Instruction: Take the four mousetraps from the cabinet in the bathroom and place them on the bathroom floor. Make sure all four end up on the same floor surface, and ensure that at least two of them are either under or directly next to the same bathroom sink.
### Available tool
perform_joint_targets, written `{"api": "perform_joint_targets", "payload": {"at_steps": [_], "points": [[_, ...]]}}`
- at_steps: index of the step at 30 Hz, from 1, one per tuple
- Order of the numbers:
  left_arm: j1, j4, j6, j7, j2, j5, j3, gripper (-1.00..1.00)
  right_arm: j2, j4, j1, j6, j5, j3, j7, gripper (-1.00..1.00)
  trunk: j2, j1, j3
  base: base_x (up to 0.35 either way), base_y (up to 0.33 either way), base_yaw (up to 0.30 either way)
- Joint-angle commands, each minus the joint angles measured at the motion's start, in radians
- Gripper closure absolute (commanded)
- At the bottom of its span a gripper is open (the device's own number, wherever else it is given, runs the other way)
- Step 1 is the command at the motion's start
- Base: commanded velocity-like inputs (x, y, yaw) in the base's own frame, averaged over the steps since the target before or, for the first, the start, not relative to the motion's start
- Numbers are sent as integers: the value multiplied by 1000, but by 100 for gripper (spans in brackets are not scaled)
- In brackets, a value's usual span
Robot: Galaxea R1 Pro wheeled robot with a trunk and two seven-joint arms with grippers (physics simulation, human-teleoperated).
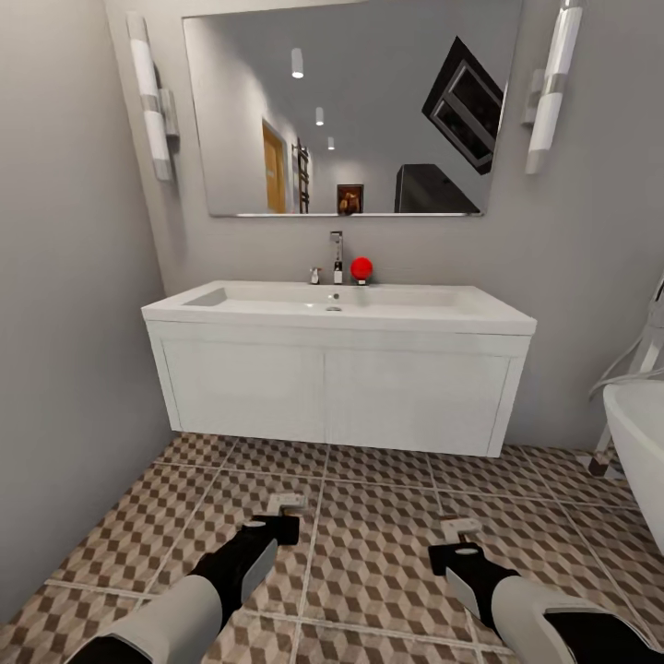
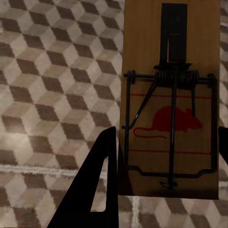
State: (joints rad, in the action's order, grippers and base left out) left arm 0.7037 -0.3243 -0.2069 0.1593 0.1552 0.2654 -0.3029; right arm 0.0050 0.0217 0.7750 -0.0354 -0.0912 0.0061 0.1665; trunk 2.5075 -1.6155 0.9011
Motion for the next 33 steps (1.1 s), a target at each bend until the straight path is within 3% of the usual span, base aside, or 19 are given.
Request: {"api": "perform_joint_targets", "payload": {"at_steps": [1,7,12,18,33], "points": [[0,-14,-3,14,-2,11,-8,100,2,-3,1,-11,-9,0,6,100,0,0,1,0,0,0],[1,-110,-31,47,-4,12,-8,100,9,-112,1,-123,-8,0,41,100,0,0,1,0,0,0],[2,-189,-175,46,-3,13,-10,100,8,-258,1,-247,2,-3,63,100,0,0,1,0,0,0],[4,-163,-231,19,-5,14,-10,100,5,-290,6,-283,7,-7,68,100,0,0,1,0,0,0],[7,-185,-237,9,-6,11,-11,100,8,-295,21,-304,7,-8,70,100,0,0,1,0,0,0]]}}
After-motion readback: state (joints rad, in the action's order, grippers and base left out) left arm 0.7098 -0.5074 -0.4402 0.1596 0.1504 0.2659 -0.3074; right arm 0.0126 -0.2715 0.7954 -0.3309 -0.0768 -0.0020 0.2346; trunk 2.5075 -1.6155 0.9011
